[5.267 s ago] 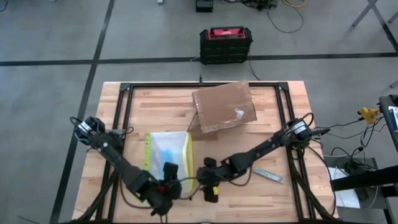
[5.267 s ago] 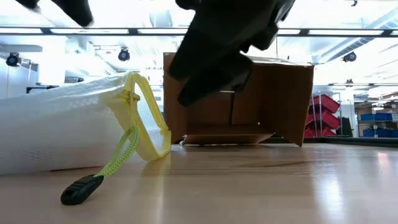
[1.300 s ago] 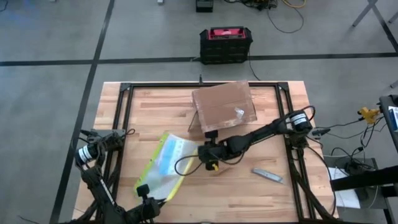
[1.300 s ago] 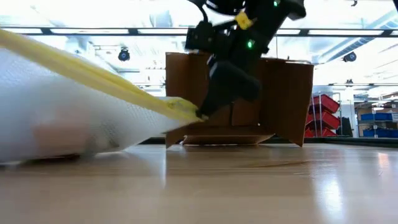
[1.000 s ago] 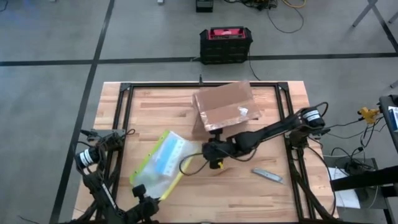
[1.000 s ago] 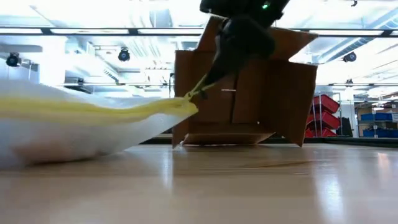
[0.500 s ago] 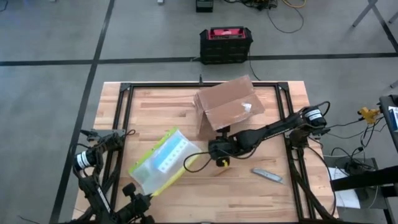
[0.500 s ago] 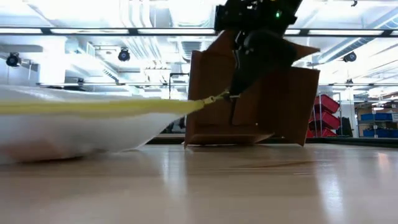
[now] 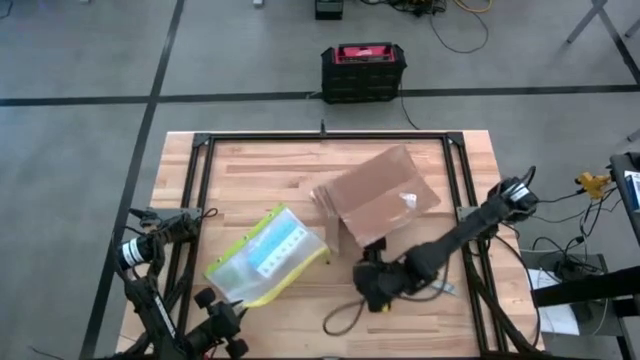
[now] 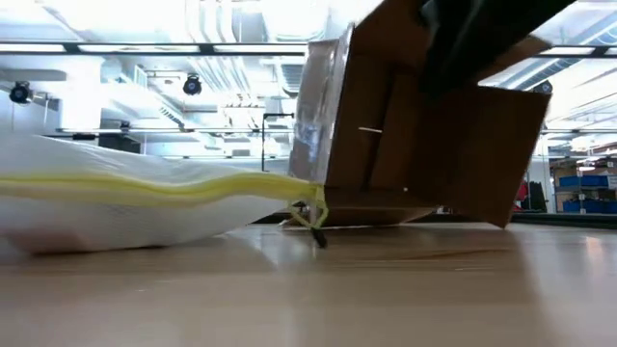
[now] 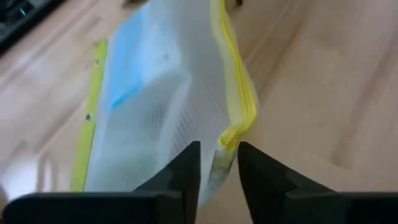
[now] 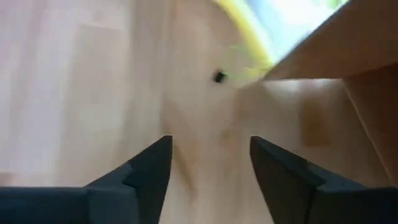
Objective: Unpack boxes
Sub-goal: Break down the brown box using the gray cutter
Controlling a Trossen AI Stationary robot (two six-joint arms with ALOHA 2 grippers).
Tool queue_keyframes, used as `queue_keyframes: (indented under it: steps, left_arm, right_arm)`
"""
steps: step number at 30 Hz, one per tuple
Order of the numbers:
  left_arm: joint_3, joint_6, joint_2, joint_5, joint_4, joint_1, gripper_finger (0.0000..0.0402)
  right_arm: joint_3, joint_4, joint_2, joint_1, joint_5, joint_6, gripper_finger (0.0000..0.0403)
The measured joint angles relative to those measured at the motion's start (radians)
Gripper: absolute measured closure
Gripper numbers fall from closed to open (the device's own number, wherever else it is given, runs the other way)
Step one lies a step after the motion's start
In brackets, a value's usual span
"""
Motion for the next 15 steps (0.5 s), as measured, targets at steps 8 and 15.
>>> queue_keyframes:
  steps: [8,15]
  left_arm:
    - [0.000,0.031,0.000,-0.158,0.027,0.030,0.0269]
    - [0.000,0.134,-0.021,-0.212,0.055,0.072,0.0282]
  right_arm:
    - [-0.015,0.034,0.049,0.173,-0.012,0.289,0.0154]
    - [-0.016,0.039,0.140,0.263,-0.047,0.446,0.0155]
